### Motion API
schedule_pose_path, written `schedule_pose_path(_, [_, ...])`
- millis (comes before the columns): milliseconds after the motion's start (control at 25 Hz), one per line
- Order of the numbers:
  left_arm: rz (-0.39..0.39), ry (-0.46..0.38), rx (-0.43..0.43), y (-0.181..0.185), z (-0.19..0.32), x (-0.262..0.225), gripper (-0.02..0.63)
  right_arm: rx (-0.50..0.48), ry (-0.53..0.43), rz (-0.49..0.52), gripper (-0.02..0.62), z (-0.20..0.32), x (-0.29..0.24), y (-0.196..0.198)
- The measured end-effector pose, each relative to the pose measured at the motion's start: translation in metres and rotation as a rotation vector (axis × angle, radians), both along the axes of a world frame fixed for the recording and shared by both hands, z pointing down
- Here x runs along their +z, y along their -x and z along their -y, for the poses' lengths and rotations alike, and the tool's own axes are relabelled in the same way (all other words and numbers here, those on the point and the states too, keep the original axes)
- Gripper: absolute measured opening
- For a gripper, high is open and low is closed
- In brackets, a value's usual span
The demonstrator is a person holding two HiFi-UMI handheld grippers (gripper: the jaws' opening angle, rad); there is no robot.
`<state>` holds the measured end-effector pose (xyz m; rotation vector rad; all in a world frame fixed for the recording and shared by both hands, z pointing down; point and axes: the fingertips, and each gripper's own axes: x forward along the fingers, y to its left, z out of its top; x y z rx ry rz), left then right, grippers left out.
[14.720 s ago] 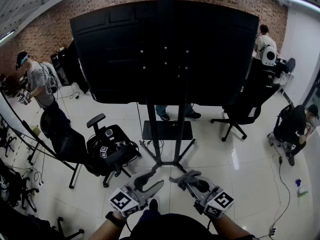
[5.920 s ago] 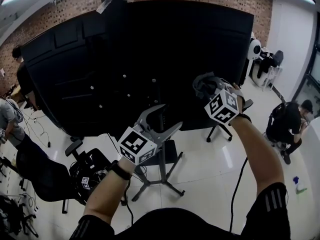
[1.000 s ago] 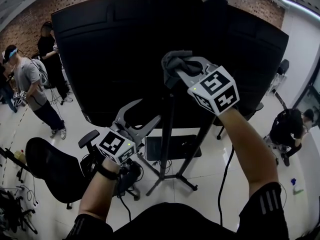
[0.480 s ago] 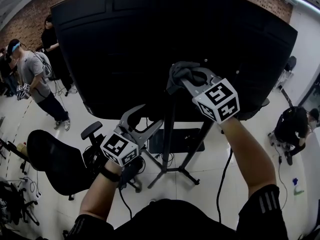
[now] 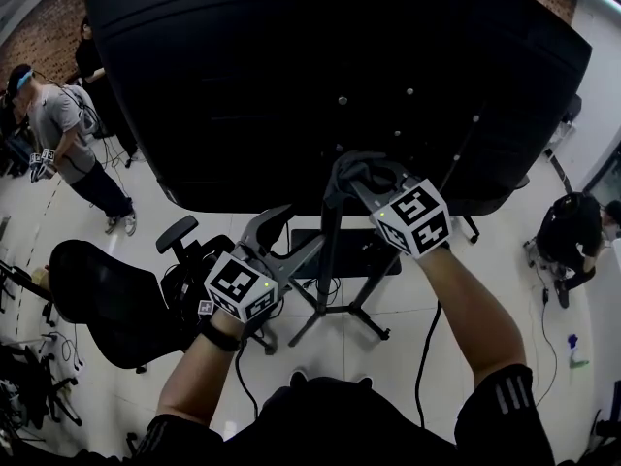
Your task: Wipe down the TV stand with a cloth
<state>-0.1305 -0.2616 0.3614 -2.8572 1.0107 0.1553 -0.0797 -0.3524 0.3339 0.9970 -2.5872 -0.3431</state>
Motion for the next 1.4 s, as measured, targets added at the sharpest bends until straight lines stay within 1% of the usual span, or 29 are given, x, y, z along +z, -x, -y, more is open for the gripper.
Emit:
schedule_pose_path(120, [0.006, 0.037, -0.015, 0.002, 0.006, 0.024, 0.287, 0.011, 0.006, 0.007, 0.032, -0.001, 0.022, 0.000])
schedule_pose_path(200, [0.014, 0.066, -0.022, 0.003, 0.012, 0.042, 0.287, 0.014, 0.003, -0.009, 0.032, -0.001, 0.035, 0.000])
schedule_pose_path(360, [0.035, 0.101, -0.015, -0.001, 0.014, 0.080, 0.287, 0.027, -0.003, -0.026, 0.032, -0.005, 0.066, 0.000])
schedule_pose_path(440, [0.039, 0.131, -0.009, -0.003, 0.012, 0.100, 0.287, 0.035, 0.011, -0.033, 0.032, -0.008, 0.087, 0.000])
schedule_pose_path(640, [0.063, 0.206, -0.005, -0.006, 0.016, 0.148, 0.287, 0.048, 0.087, -0.061, 0.032, -0.006, 0.148, 0.001])
schedule_pose_path(1000, [0.070, 0.319, -0.004, -0.009, 0.015, 0.226, 0.295, 0.047, 0.249, -0.117, 0.032, -0.015, 0.266, 0.010])
schedule_pose_path(1160, [0.085, 0.349, -0.017, -0.009, 0.019, 0.269, 0.295, 0.049, 0.335, -0.141, 0.032, -0.018, 0.330, 0.015])
schedule_pose_path(1280, [0.091, 0.415, -0.014, -0.012, 0.019, 0.304, 0.295, 0.041, 0.387, -0.159, 0.031, -0.018, 0.382, 0.019])
schedule_pose_path(1400, [0.100, 0.458, -0.016, -0.011, 0.021, 0.339, 0.295, 0.030, 0.420, -0.187, 0.028, -0.019, 0.430, 0.023])
